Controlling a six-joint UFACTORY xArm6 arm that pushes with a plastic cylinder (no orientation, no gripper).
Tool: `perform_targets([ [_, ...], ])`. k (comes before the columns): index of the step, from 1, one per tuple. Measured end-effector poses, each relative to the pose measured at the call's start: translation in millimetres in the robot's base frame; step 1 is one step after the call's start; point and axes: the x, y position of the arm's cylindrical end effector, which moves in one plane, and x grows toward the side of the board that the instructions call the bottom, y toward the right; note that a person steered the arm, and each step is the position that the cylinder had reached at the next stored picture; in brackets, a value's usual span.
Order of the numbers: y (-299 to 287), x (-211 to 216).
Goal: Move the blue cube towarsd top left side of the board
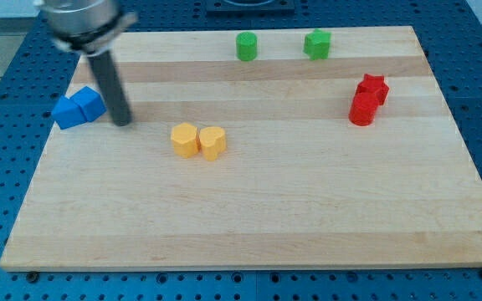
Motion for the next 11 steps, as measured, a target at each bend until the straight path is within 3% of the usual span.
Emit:
perform_targets([
  [3,-54.8,15.1],
  [5,-47.2,-20.5],
  [6,-7.6,-27.7],
  [9,49.0,-135.5],
  [11,-65.2,-132.3],
])
